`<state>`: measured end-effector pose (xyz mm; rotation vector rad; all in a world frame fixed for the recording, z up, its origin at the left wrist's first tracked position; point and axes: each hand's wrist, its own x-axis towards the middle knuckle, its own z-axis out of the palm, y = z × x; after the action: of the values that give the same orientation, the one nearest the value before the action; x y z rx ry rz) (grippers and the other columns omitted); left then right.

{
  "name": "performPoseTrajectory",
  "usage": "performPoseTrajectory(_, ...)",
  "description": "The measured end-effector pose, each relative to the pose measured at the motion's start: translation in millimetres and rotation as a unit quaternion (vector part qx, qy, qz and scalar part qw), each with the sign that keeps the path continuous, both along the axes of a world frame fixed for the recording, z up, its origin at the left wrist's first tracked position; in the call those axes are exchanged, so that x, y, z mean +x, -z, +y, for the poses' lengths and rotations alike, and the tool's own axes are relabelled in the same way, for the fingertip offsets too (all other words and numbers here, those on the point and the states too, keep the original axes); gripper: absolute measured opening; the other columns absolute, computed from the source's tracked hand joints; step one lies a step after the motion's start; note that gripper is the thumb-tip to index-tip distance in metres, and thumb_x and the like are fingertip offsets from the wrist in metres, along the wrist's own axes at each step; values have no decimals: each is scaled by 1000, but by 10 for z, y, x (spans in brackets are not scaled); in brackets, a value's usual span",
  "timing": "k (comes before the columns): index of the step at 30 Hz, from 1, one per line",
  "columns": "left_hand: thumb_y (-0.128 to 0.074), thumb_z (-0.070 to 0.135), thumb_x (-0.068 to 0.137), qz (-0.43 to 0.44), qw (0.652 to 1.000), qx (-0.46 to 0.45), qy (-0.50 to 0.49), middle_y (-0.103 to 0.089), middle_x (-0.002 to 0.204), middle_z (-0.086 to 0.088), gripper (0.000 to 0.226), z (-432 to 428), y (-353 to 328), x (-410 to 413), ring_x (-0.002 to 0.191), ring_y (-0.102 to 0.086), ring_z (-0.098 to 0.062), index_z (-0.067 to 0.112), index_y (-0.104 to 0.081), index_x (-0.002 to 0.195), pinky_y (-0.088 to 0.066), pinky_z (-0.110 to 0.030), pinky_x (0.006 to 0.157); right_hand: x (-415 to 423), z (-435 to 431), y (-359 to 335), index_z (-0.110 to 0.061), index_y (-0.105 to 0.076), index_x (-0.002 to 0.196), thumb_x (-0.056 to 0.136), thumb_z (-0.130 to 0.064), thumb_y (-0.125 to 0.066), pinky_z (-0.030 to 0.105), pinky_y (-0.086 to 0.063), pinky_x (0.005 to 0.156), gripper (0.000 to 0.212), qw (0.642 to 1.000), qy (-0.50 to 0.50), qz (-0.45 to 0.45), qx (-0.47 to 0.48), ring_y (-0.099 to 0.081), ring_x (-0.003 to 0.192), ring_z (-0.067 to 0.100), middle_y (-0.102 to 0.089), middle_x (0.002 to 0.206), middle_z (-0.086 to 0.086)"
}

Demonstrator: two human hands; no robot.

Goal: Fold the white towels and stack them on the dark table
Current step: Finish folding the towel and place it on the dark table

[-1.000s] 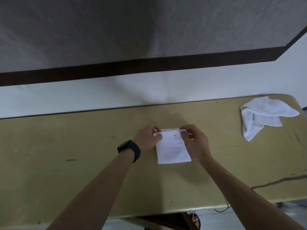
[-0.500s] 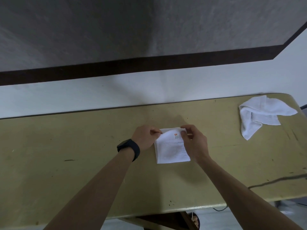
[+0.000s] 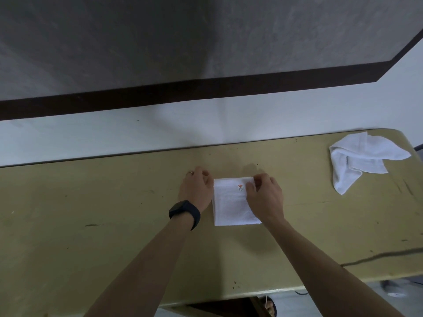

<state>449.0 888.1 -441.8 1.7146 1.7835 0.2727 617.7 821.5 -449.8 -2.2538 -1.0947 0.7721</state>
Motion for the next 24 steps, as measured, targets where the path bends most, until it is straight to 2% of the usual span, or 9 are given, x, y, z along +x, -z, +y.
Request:
performPoseTrajectory(2, -49, 47, 96, 25, 999, -25, -14, -55, 111, 1, 34, -107, -44, 18, 94, -57, -19, 17, -57, 111, -48, -31, 79, -38, -8, -44, -18, -55, 116, 91, -38, -58, 34, -42, 88, 32, 999, -2, -31, -33, -53, 103, 23, -55, 110, -1)
performPoseTrajectory(4, -54, 52, 93, 43, 998, -47, 1, -50, 114, -1, 44, -191, -50, 67, 100, -56, -20, 15, -53, 116, -49, -32, 85, -75, 0, -75, -17, -51, 119, 89, -45, -60, 36, -44, 85, 42, 995, -16, -57, -83, -53, 105, 24, -56, 112, 1)
performPoseTrajectory(7, -60, 34, 92, 32, 997, -72, -12, -49, 118, -6, 31, -184, -27, 166, 100, -56, -22, 12, -53, 114, -49, -31, 84, -86, 68, -107, -13, -48, 116, 87, -42, -63, 35, -46, 76, 43, 989, -4, -4, -148, -57, 98, 26, -60, 106, 3)
performPoseTrajectory(10, -56, 23, 93, -53, 990, -114, -69, -57, 112, -7, 13, -175, -65, 213, 90, -57, -21, 15, -54, 103, -49, -29, 74, -55, 151, -140, -13, -57, 111, 84, -29, -66, 31, -48, 68, 33, 978, 17, 107, -178, -61, 84, 20, -63, 94, 0)
performPoseTrajectory(13, -58, 21, 92, -150, 975, -129, -100, -61, 99, -2, 16, -278, -228, 130, 75, -55, -12, 15, -51, 105, -45, -24, 61, -10, 123, -253, -13, -63, 95, 82, -24, -69, 30, -48, 67, 17, 974, 8, 180, -134, -61, 79, 18, -65, 83, -2)
performPoseTrajectory(17, -66, 18, 90, -268, 950, -91, -132, -61, 108, 4, 36, -430, -714, -198, 90, -59, -12, 18, -49, 123, -47, -19, 68, -68, 24, -749, -13, -67, 91, 80, -19, -75, 30, -43, 65, 15, 969, -28, 243, -31, -57, 76, 19, -66, 83, 4)
performPoseTrajectory(19, -64, 22, 93, -248, 963, -27, -100, -62, 113, 5, 38, -491, -1025, -398, 96, -61, -12, 22, -52, 129, -45, -13, 72, -212, 46, -1123, -16, -69, 97, 83, -21, -75, 27, -47, 65, 16, 967, -79, 244, 14, -63, 80, 17, -71, 89, 1)
performPoseTrajectory(21, -60, 25, 97, -229, 969, 40, -86, -64, 111, 8, 33, -585, -1435, -698, 94, -61, -9, 21, -56, 129, -42, -6, 70, -502, 100, -1576, -18, -70, 103, 90, -23, -69, 24, -48, 64, 14, 957, -156, 239, 56, -66, 83, 15, -72, 93, -4)
performPoseTrajectory(24, -58, 27, 98, -208, 965, 120, -106, -69, 106, 6, 29, -734, -2137, -1276, 87, -63, -3, 22, -60, 126, -44, -4, 70, -1078, 194, -2271, -21, -67, 102, 97, -34, -58, 23, -43, 61, 17, 939, -265, 190, 108, -61, 81, 9, -67, 91, -8)
